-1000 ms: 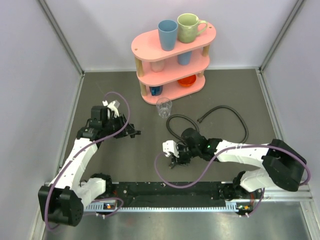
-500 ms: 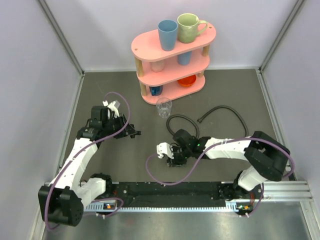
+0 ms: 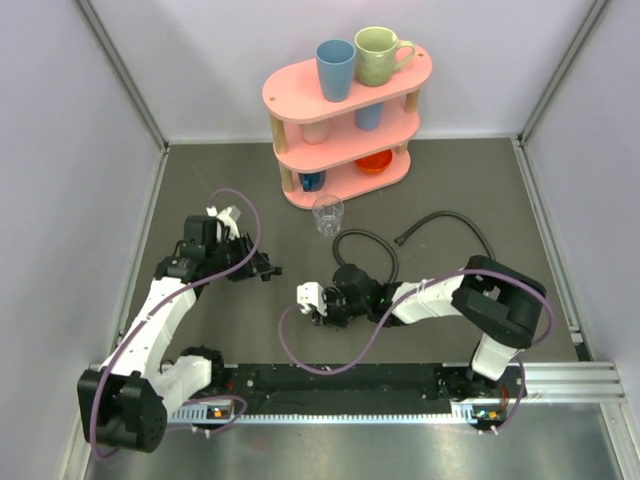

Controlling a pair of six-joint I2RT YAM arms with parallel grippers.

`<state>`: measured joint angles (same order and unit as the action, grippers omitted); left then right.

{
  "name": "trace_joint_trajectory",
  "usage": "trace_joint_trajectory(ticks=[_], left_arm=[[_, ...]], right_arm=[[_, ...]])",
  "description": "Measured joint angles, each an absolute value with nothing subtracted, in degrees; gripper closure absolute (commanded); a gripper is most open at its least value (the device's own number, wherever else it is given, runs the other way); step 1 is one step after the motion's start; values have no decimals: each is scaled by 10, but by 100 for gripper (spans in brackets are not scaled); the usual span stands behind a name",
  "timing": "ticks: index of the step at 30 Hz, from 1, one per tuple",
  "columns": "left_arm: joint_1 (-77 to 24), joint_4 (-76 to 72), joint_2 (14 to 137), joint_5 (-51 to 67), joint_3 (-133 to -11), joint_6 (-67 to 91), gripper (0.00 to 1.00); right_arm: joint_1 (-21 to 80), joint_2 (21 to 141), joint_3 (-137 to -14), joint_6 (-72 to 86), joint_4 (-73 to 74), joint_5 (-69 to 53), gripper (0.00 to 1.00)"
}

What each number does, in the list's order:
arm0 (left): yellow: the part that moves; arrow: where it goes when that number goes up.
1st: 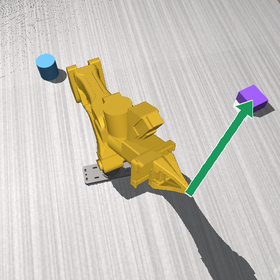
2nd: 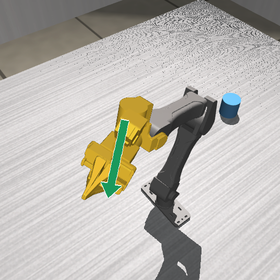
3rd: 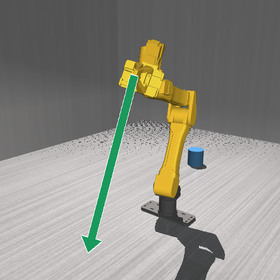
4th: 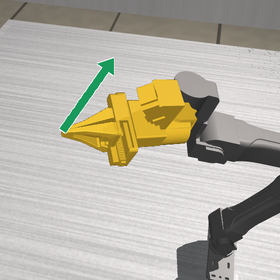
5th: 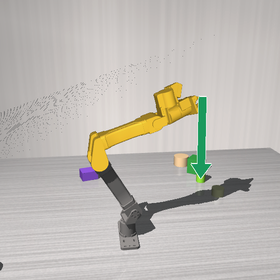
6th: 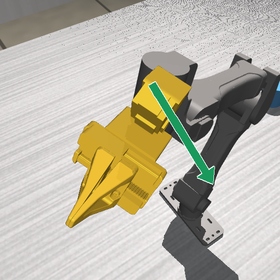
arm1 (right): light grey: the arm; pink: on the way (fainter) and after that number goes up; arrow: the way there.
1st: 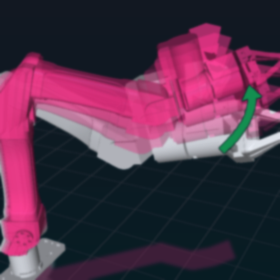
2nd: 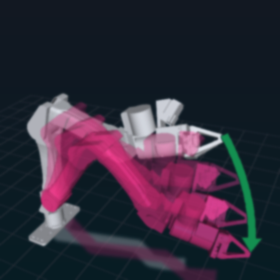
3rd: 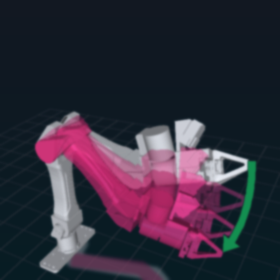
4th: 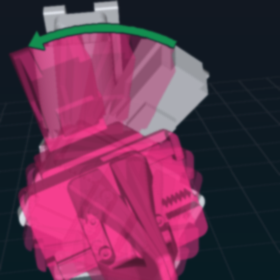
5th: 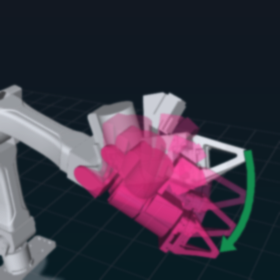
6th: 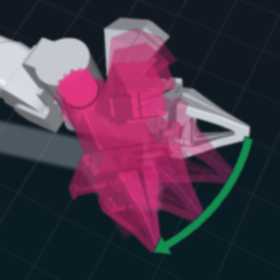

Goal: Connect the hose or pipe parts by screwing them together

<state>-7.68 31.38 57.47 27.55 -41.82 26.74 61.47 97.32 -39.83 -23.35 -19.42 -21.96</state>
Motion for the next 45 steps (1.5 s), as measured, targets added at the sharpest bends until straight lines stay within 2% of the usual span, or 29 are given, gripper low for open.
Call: trace_joint_trajectory(ticks=[2, 5, 10, 12, 17, 22, 28, 30, 31, 34, 35, 43, 45], left_arm=[[-77, 314, 575, 276, -416, 269, 100], [-77, 316, 575, 276, -415, 271, 100], [-77, 316, 575, 276, -415, 271, 100], [-77, 316, 575, 276, -415, 271, 100], [-76, 315, 575, 281, -413, 271, 100], [-76, 315, 578, 289, -411, 271, 100], [-76, 315, 578, 291, -411, 271, 100], [-76, 315, 578, 291, -411, 271, 100], [-76, 315, 578, 291, -411, 271, 100], [-76, 315, 578, 290, -410, 271, 100], [-76, 315, 578, 290, -409, 271, 100], [-76, 309, 589, 291, -402, 288, 100], [-76, 307, 598, 292, -399, 291, 100]], right_arm=[[615, 976, -398, -225, -209, -217, 65], [614, 964, -399, -218, -204, -220, 62], [596, 889, -413, -229, -103, -241, 59], [590, 854, -412, -240, -62, -241, 54], [587, 809, -378, -265, -3, -231, 53], [586, 812, -367, -285, 30, -220, 54], [586, 861, -368, -298, 18, -221, 60], [585, 868, -370, -299, 2, -222, 68], [585, 873, -371, -299, -6, -223, 78], [585, 886, -373, -296, -36, -227, 96], [585, 889, -373, -293, -44, -228, 99], [626, 969, -398, -183, -194, -194, 100], [639, 990, -404, -161, -233, -175, 91]])
